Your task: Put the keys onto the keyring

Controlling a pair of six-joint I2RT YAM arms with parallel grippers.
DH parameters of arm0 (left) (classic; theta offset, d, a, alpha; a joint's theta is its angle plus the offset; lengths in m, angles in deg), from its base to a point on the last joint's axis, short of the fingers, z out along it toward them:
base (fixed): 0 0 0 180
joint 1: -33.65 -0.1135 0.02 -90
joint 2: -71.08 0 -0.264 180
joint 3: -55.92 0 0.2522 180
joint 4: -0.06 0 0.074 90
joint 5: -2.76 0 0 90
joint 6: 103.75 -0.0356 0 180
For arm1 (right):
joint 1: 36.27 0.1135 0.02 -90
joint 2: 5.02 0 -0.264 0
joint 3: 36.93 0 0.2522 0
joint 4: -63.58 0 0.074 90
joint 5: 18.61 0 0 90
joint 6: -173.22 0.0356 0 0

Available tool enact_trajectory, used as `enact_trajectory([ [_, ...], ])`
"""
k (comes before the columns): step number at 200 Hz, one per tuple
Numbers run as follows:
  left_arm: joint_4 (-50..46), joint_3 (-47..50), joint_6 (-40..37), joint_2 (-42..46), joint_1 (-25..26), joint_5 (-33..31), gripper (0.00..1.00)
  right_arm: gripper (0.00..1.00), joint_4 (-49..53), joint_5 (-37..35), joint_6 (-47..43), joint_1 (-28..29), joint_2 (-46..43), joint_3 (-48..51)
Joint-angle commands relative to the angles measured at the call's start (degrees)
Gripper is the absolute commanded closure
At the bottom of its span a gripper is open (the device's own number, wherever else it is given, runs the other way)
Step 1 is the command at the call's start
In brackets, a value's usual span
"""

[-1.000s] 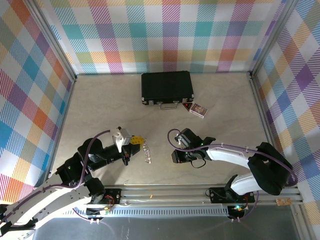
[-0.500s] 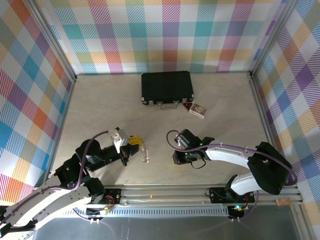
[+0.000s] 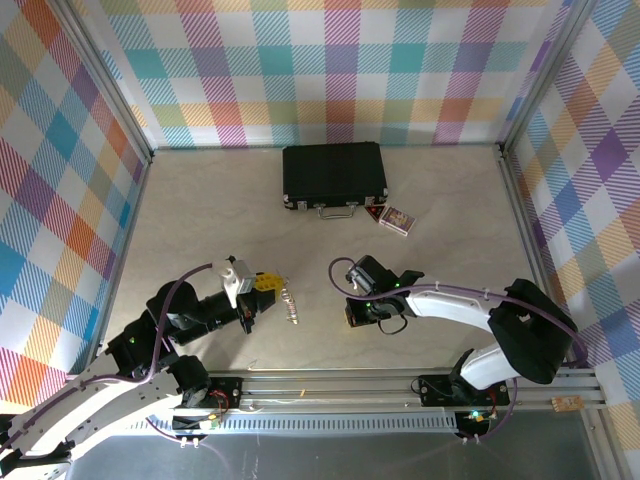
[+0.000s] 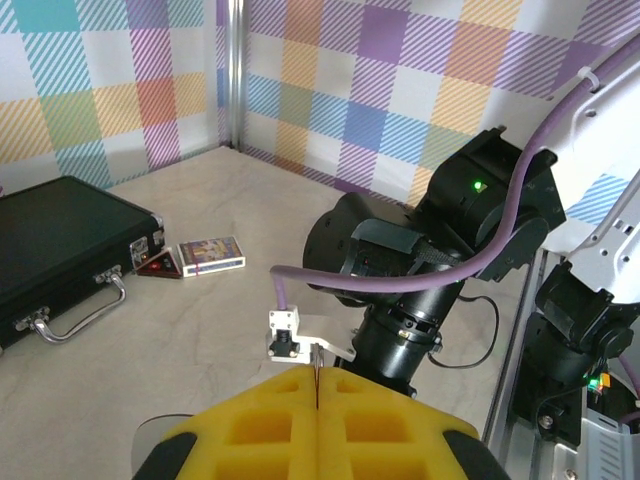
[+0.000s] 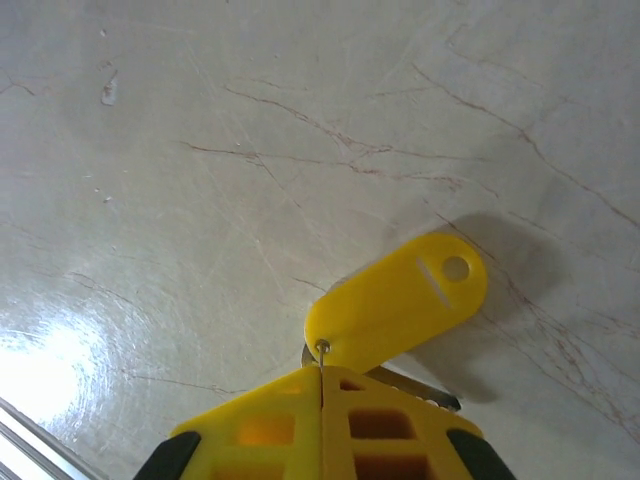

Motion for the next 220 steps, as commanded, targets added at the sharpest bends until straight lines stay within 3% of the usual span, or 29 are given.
enact_trajectory([
  [1,3.87,0.48,-0.72,1.23,-0.36,1.14,1.00,0.97,3.81,-0.52,-1.55,0.45,0.97,-2.35],
  [39,3.88,0.56,-0.63,2.19,-0.38,1.31,1.00,1.00,10.56,-0.45,-4.58,0.50,2.17,-5.77],
  [112,4.59,1.83,0.42,3.91,-0.37,0.56,1.00,1.00,42.45,-0.90,-15.07,0.22,11.65,-18.68],
  [140,4.39,1.89,0.17,3.35,-0.07,0.34,1.00,1.00,44.93,2.64,-15.89,-0.72,15.20,-18.29],
  [180,7.12,3.04,0.28,1.53,-0.11,1.83,1.00,1.00,44.71,2.24,-15.56,-1.35,18.71,-20.47],
  [220,10.58,6.97,3.22,2.47,-0.08,2.71,1.00,0.77,40.91,1.03,-10.43,-1.35,14.51,-19.84],
])
